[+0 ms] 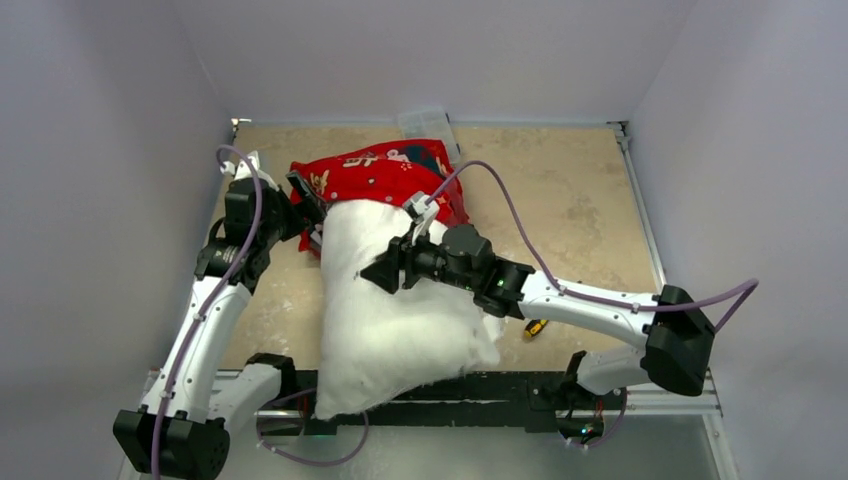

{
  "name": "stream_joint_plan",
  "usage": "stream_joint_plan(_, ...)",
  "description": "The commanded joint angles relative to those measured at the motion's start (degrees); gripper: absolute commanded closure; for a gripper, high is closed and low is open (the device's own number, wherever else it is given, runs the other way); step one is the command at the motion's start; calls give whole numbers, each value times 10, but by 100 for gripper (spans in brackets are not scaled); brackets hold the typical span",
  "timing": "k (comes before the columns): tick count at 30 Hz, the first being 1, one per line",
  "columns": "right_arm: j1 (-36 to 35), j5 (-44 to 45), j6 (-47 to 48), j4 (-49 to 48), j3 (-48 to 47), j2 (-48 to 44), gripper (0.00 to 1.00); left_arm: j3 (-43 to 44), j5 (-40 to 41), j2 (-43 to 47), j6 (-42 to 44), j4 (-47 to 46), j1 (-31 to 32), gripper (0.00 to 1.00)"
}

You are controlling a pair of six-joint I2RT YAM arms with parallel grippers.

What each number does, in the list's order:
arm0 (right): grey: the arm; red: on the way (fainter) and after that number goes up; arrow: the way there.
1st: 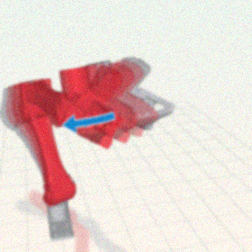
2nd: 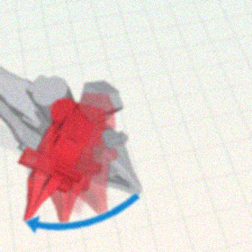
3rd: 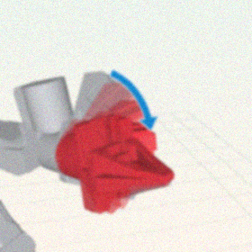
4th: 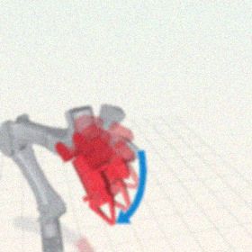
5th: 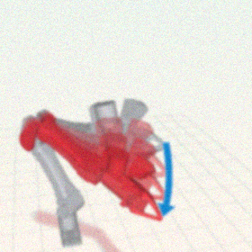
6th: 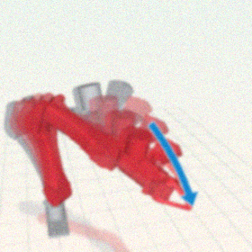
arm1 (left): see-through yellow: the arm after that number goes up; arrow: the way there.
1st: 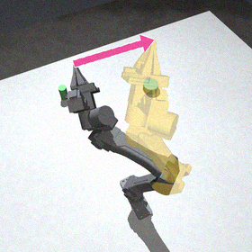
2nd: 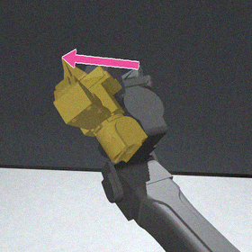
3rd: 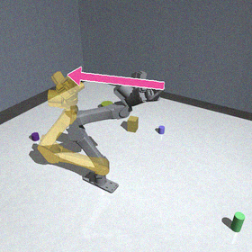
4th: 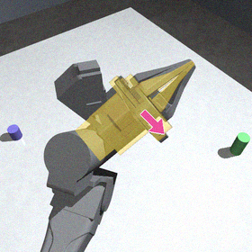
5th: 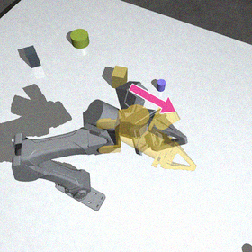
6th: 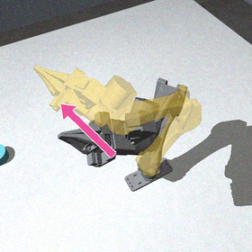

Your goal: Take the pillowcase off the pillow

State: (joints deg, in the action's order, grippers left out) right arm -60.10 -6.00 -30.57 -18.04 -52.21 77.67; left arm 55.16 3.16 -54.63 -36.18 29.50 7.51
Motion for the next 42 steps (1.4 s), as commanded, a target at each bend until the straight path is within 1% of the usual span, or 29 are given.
stream_joint_plan(1, 7, 97, 17, 31, -67, -16, 30, 17, -29, 16, 29, 41, -4, 9)
stream_joint_plan(2, 7, 132, 17, 54, -75, -20, 24, 16, -35, 17, 32, 43, -4, 8)
stream_joint_plan(4, 13, 198, 11, 94, -97, -28, 15, 13, -45, 18, 36, 45, -3, 5)
stream_joint_plan(6, 35, 238, 1, 122, -114, -39, 11, 12, -60, 14, 36, 42, -2, 4)
stream_joint_plan(7, 55, 245, -4, 129, -118, -44, 10, 11, -69, 12, 34, 38, 2, 3)
stream_joint_plan(9, 111, 245, -16, 136, -118, -54, 10, 7, -70, 5, 24, 20, 28, 1)
stream_joint_plan(10, 135, 250, -21, 136, -115, -58, 9, 5, -57, -1, 20, 13, 50, 1)
stream_joint_plan(12, 170, 256, -24, 132, -108, -64, 9, 5, -26, -20, 7, 4, 127, 1)
stream_joint_plan(15, 214, 230, -12, 109, -91, -63, 8, 4, 23, -51, -17, -16, 209, 1)
stream_joint_plan(17, 242, 199, -2, 82, -73, -56, 8, 5, 45, -72, -30, -34, 250, 1)
stream_joint_plan(20, 258, 170, 6, 46, -50, -31, 8, 21, 72, -117, -37, -59, 313, 1)
stream_joint_plan(23, 260, 145, 14, 19, -38, 3, 7, 50, 129, -174, -37, -48, 363, 1)
stream_joint_plan(26, 260, 124, 22, 3, -32, 48, 6, 43, 176, -212, -46, -57, 389, 1)
stream_joint_plan(29, 259, 99, 42, -15, -37, 100, 6, 1, 199, -229, -69, -71, 391, 1)
stream_joint_plan(30, 257, 76, 44, -20, -35, 115, 6, -17, 201, -232, -75, -78, 391, 1)
stream_joint_plan(31, 256, 63, 45, -24, -33, 134, 6, -34, 201, -235, -81, -85, 391, 3)
stream_joint_plan(32, 253, 55, 46, -29, -29, 145, 7, -53, 200, -237, -86, -92, 391, 7)
stream_joint_plan(33, 249, 45, 48, -33, -26, 153, 7, -76, 198, -237, -90, -97, 391, 13)
stream_joint_plan(34, 244, 39, 51, -35, -23, 159, 8, -91, 195, -235, -93, -103, 391, 22)
stream_joint_plan(35, 241, 38, 52, -36, -20, 163, 9, -106, 191, -230, -96, -107, 391, 34)
stream_joint_plan(37, 238, 41, 53, -38, -16, 165, 12, -127, 188, -215, -100, -108, 391, 64)
stream_joint_plan(39, 238, 47, 53, -35, -15, 161, 16, -135, 186, -195, -99, -96, 391, 96)
stream_joint_plan(40, 238, 39, 50, -28, -17, 158, 21, -135, 188, -183, -98, -86, 391, 100)
stream_joint_plan(41, 239, 39, 42, -22, -20, 156, 28, -135, 189, -169, -94, -77, 391, 100)
stream_joint_plan(42, 239, 49, 41, -18, -26, 155, 38, -132, 189, -155, -91, -63, 391, 100)
